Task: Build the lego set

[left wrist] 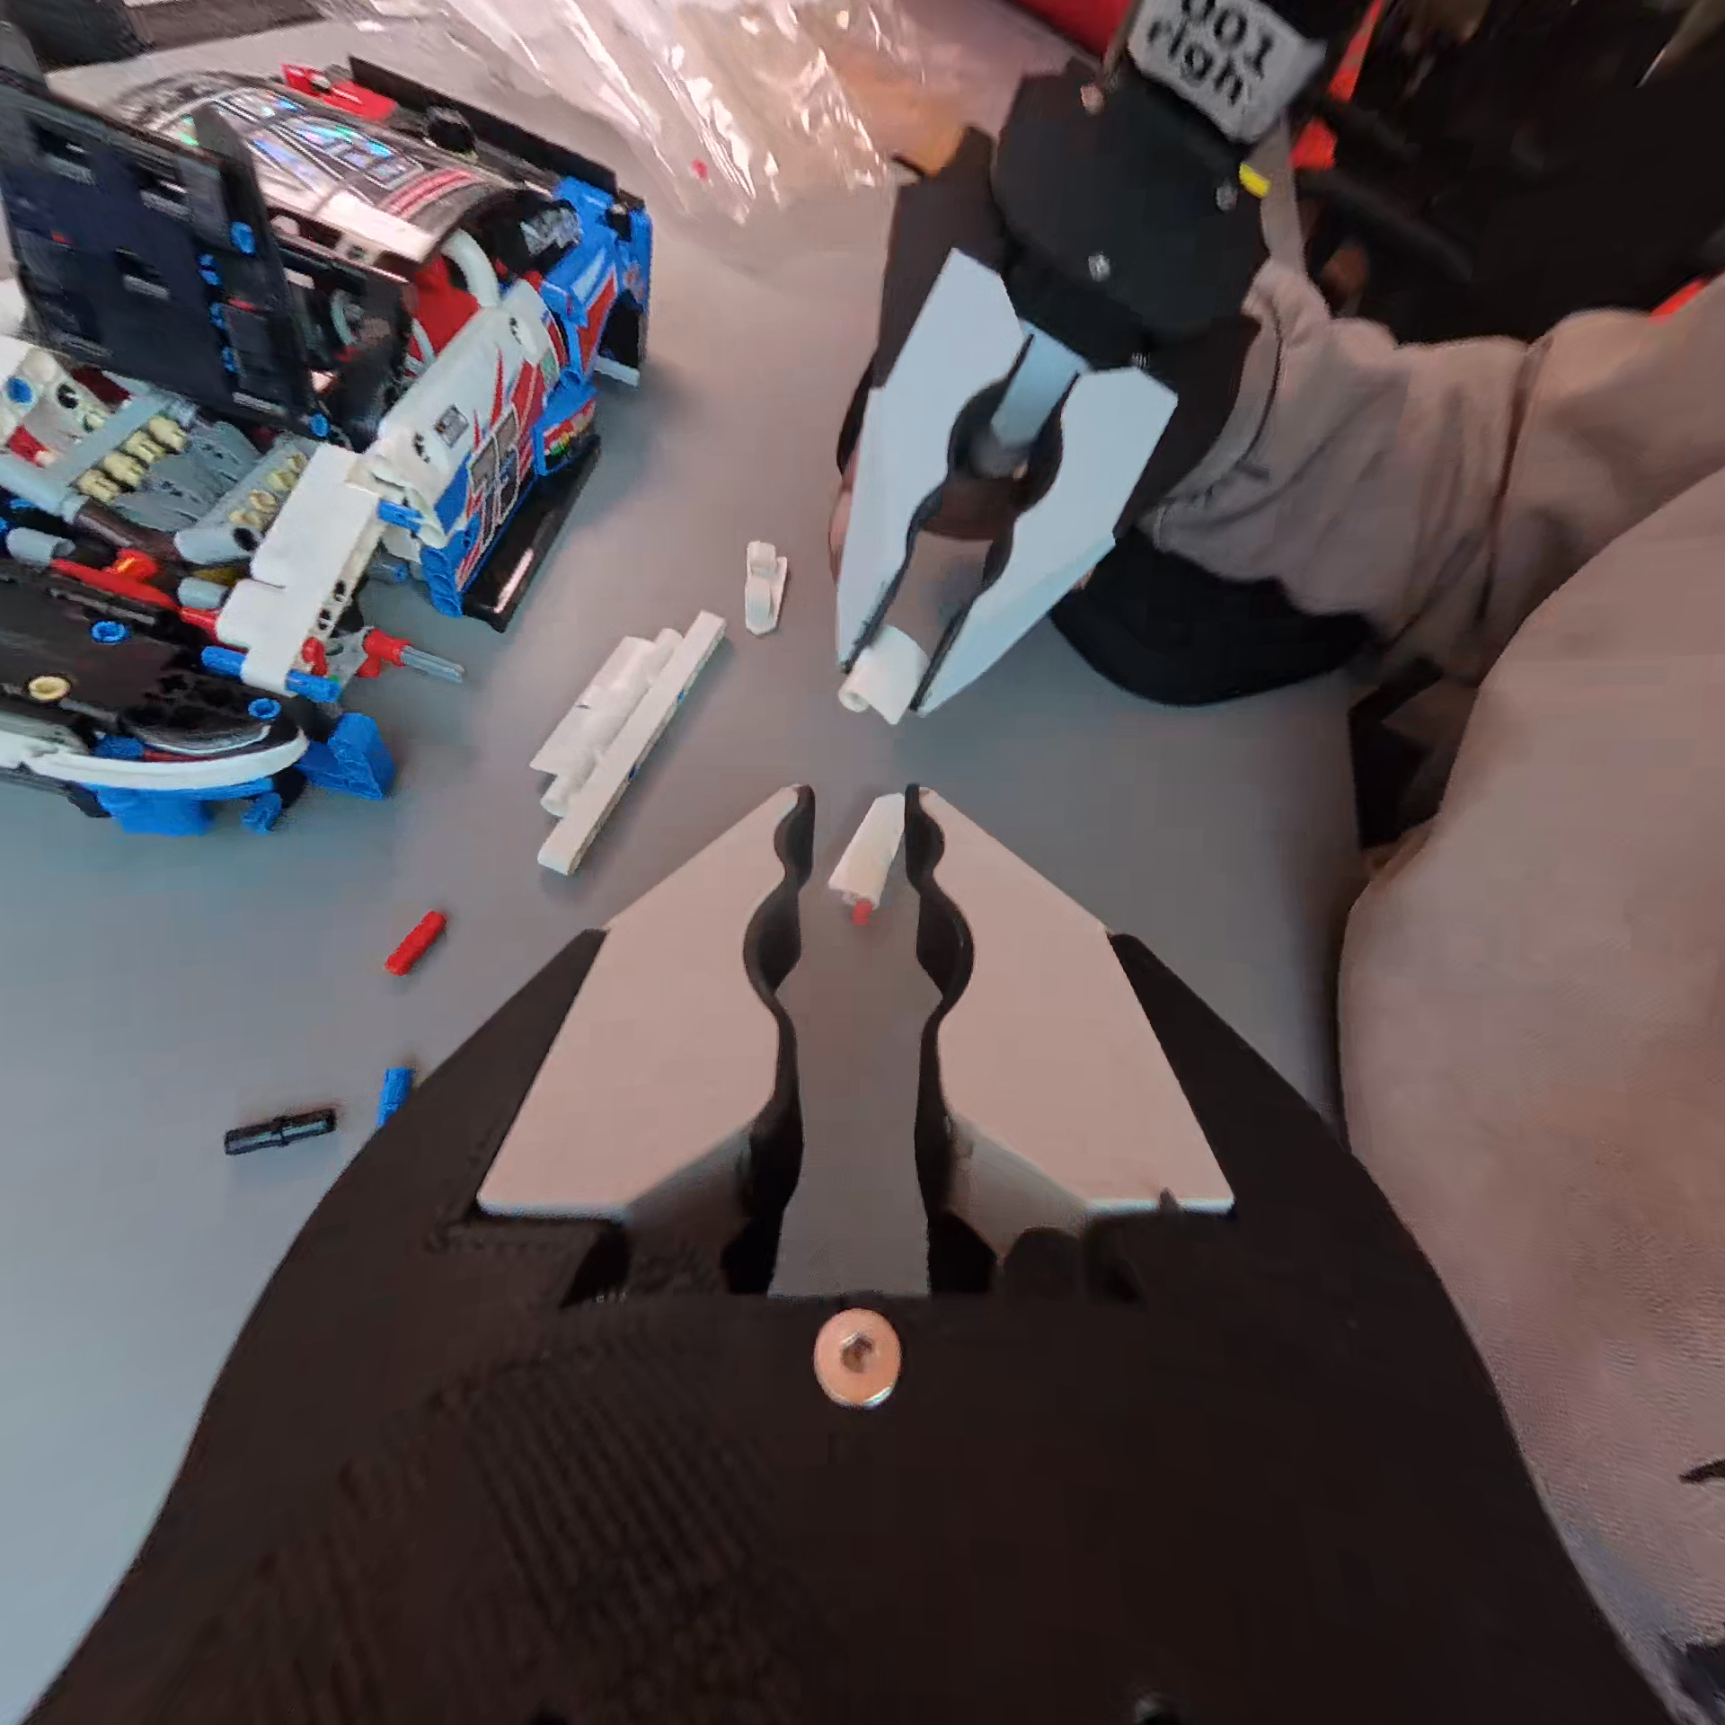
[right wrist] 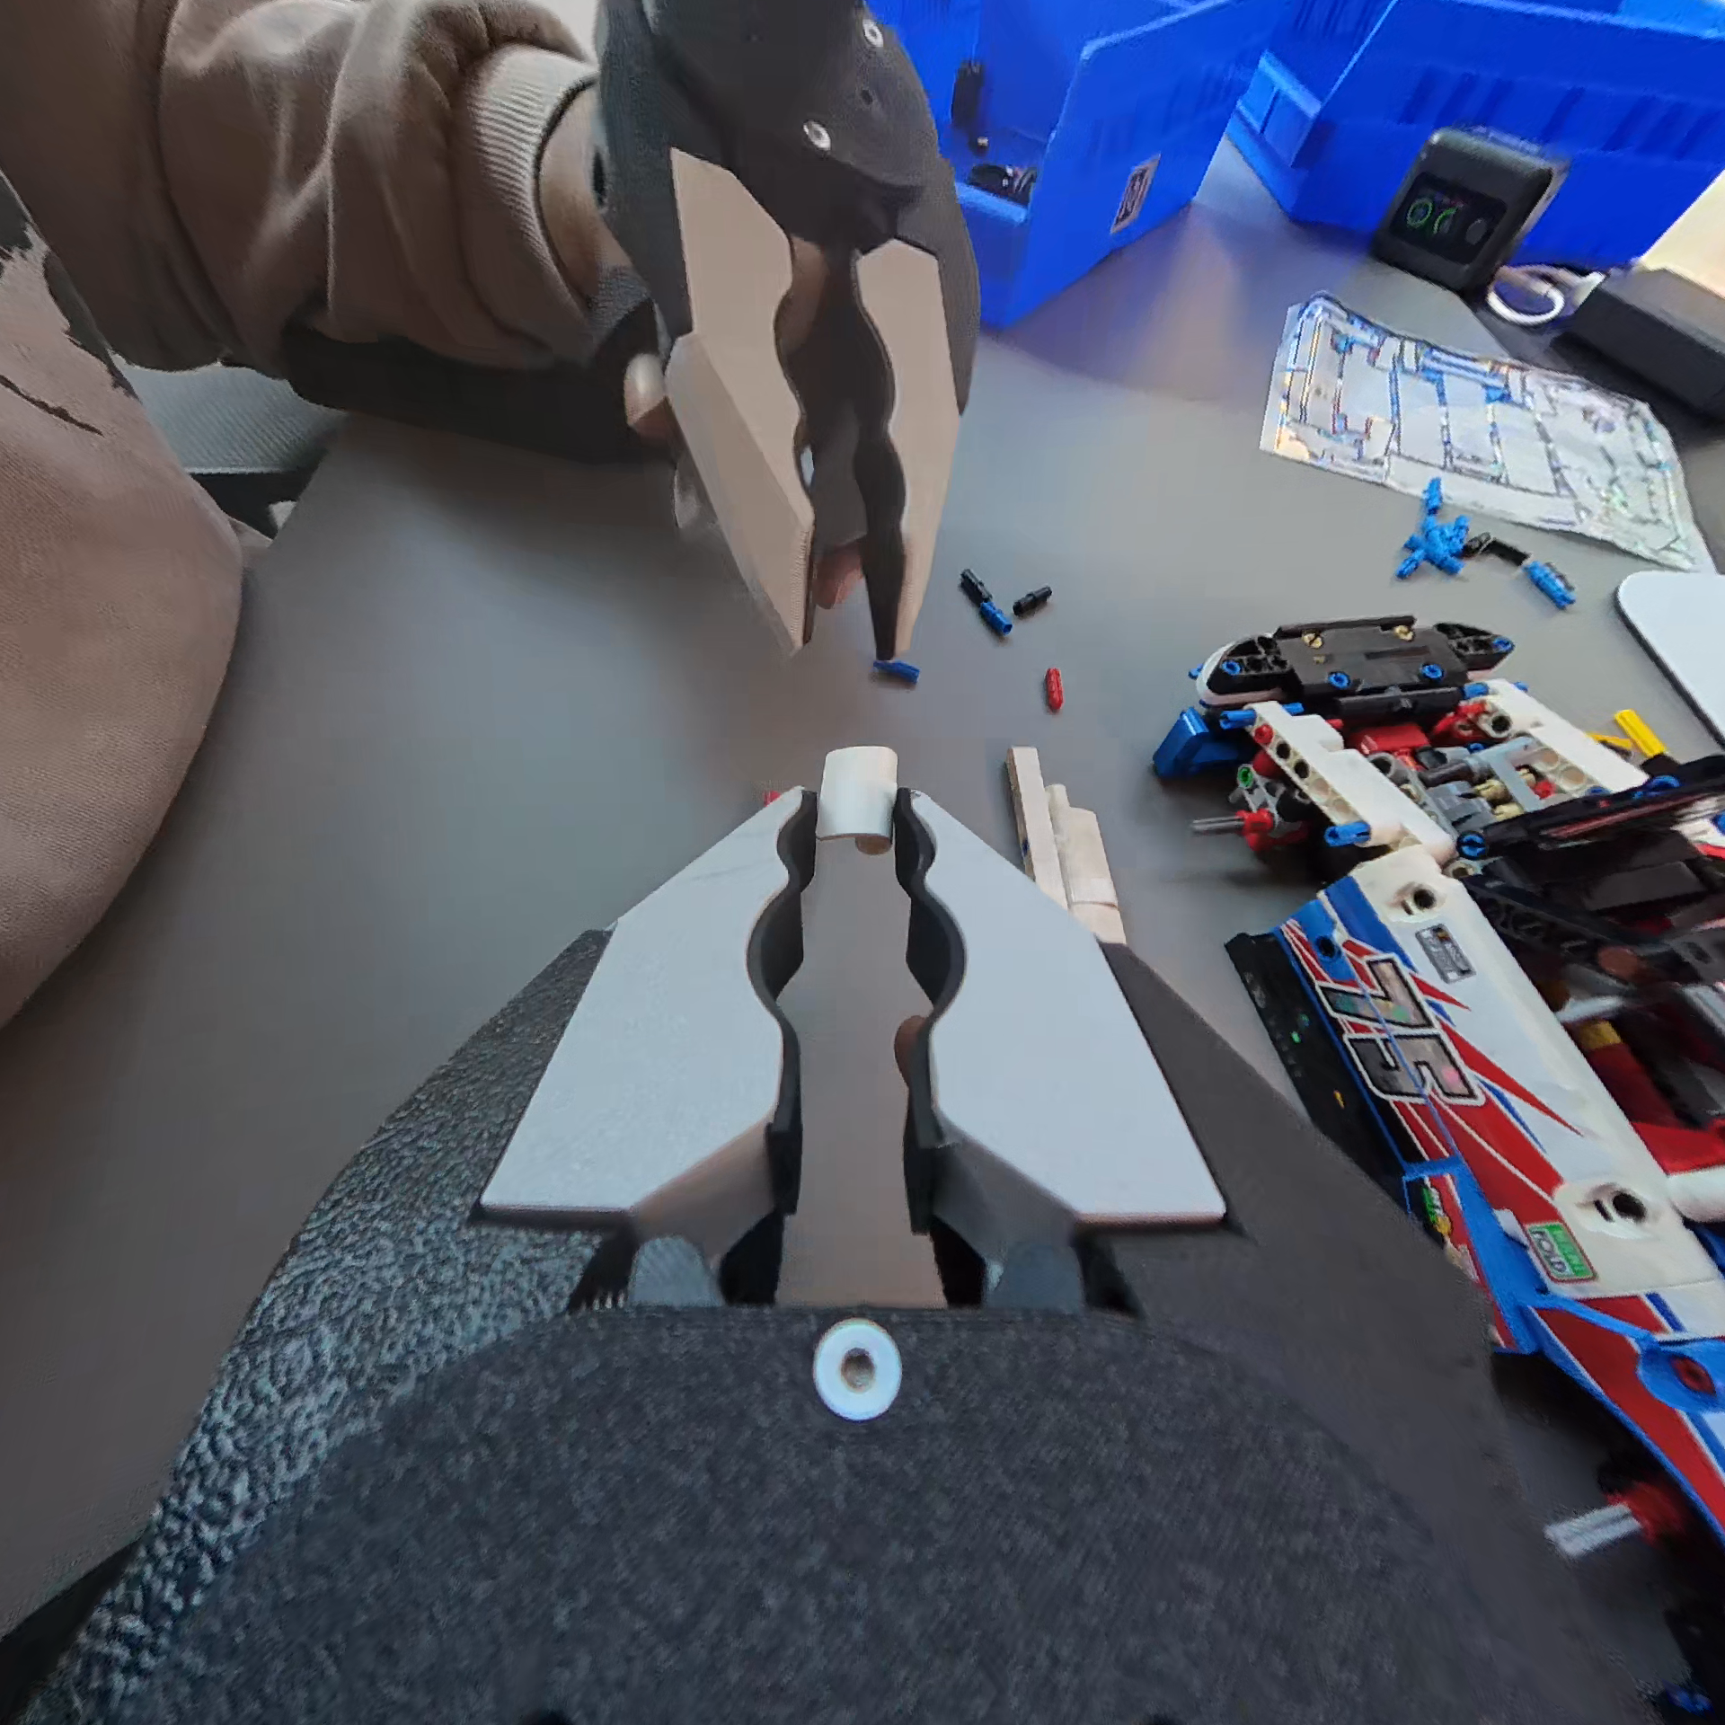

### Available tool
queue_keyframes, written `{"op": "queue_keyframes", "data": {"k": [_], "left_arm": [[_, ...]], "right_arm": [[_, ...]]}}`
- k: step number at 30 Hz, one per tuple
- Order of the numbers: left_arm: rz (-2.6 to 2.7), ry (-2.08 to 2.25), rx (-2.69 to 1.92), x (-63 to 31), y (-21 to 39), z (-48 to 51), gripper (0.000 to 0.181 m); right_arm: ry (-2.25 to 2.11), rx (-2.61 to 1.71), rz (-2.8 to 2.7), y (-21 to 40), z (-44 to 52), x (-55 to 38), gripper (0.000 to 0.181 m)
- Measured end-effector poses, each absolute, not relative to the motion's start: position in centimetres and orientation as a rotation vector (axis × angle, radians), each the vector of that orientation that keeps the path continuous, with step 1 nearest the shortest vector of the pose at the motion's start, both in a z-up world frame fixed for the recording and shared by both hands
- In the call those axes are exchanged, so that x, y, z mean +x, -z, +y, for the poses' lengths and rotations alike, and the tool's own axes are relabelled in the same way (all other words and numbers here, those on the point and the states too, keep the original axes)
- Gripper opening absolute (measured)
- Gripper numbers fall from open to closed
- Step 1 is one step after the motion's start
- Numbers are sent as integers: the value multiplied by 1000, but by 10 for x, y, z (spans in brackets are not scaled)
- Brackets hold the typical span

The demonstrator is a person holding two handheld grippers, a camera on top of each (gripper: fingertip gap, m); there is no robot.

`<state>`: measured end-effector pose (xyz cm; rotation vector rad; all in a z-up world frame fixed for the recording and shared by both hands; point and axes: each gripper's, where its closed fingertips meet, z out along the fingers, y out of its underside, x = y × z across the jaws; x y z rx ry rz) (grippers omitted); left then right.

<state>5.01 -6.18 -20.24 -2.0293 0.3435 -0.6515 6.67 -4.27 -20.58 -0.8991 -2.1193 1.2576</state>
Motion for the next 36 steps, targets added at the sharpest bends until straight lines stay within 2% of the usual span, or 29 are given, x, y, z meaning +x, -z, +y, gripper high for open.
{"op": "queue_keyframes", "data": {"k": [1, 4, 13, 16, 25, 36], "left_arm": [[301, 696, -2006, 48, 198, -60, 19], [251, 818, -1947, 52, 190, -60, 23], [56, 1091, -1805, 65, 174, -52, 19], [2, 1176, -1742, 62, 167, -52, 5], [28, 1178, -1676, 55, 156, -55, 0], [26, 1166, -1705, 53, 162, -55, 0]], "right_arm": [[-1265, -877, -2103, 202, -45, 66, 14], [-1261, -805, -2051, 194, -51, 64, 14], [-1078, -650, -1884, 173, -52, 52, 14], [-989, -575, -1857, 169, -56, 51, 14], [-984, -561, -1790, 158, -51, 52, 18], [-1011, -588, -1833, 165, -54, 52, 13]]}}
